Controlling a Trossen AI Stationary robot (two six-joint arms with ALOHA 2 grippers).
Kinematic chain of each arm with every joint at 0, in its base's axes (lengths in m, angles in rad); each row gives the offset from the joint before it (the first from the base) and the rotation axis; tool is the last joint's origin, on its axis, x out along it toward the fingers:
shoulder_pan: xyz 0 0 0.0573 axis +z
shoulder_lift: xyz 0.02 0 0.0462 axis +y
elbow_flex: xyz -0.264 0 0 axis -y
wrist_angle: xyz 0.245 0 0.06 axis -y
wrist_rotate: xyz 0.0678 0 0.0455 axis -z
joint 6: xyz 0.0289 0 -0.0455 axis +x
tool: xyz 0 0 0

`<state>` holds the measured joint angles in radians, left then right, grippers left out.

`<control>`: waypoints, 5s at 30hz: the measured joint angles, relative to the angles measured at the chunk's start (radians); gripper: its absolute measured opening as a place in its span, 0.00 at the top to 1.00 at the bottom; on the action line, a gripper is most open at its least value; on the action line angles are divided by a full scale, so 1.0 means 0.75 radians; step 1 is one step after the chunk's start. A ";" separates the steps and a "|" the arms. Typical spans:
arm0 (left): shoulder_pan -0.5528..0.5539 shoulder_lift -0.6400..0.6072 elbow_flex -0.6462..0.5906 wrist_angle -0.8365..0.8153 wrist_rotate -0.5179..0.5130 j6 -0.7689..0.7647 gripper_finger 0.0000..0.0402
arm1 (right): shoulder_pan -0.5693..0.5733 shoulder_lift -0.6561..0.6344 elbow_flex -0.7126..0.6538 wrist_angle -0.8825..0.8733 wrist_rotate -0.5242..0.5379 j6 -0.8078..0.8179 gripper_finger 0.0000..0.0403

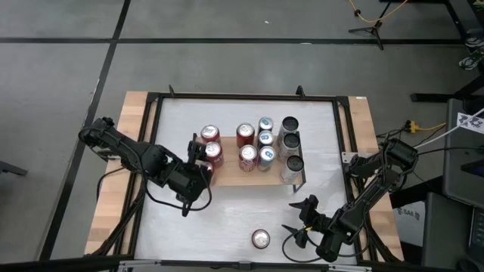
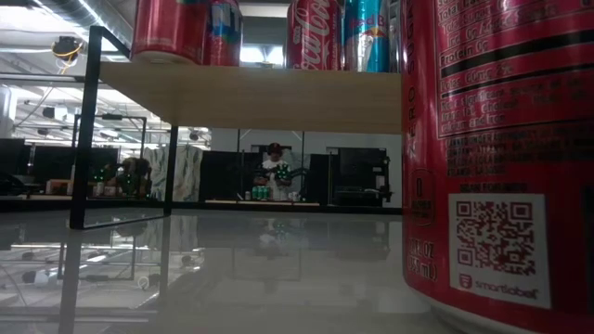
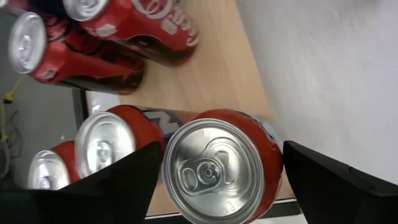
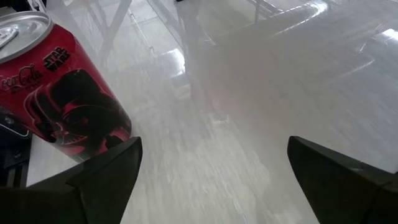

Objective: Place canned beverage on shelf
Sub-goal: Put the red soda can on the shelf aligned with the other red soda cans, then put the red-black soda can on the shelf aligned with the other red-black soda cans

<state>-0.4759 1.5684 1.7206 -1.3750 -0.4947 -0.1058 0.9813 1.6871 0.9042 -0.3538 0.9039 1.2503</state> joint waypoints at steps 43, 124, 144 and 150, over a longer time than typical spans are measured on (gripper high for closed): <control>-0.195 -0.002 0.482 0.023 -0.051 -0.380 0.20 | 0.000 0.000 0.004 0.452 -0.151 -0.270 0.03; -0.416 0.760 -0.730 2.789 -0.093 -0.824 0.20 | -0.035 0.200 0.493 -0.010 -0.490 -0.728 0.03; -0.347 0.760 -0.729 2.837 -0.094 -0.823 0.20 | -0.132 0.220 0.494 0.069 -0.573 -0.730 0.03; -0.338 0.760 -0.729 2.836 -0.125 -0.823 0.20 | -0.132 0.220 0.494 0.066 -0.617 -0.730 0.03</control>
<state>-0.7295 2.1384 1.1736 0.7521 -0.5883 -0.7227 0.8825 1.8523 1.2747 -0.3042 0.4410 0.7026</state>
